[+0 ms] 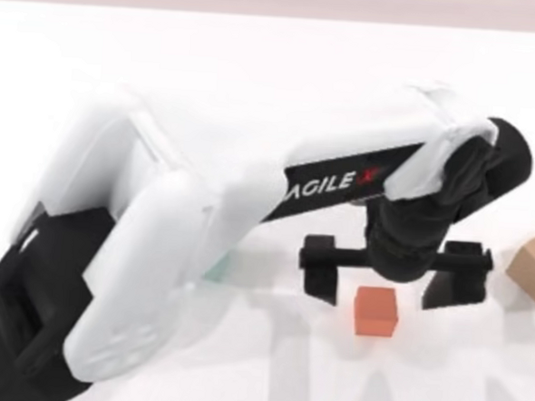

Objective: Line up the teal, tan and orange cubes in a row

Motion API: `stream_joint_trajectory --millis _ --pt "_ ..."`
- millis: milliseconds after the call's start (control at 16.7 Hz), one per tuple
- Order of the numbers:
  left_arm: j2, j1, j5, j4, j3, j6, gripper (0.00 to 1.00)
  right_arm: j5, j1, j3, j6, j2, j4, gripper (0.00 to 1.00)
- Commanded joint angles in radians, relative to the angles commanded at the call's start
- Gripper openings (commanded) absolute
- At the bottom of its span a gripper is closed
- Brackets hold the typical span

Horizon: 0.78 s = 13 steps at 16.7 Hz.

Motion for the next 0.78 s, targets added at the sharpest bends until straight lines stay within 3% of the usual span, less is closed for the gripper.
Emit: stream_joint_trajectory --millis 360,780 --pt "-0.018 0.013 0.000 -0.204 0.181 -0.006 1.00 0.000 0.000 0.000 0.000 0.000 0.000 1.00" --pt "-0.027 0.014 -0.001 -0.210 0.184 -0.004 1.00 0.001 0.000 0.007 -0.003 0.007 -0.005 1.00"
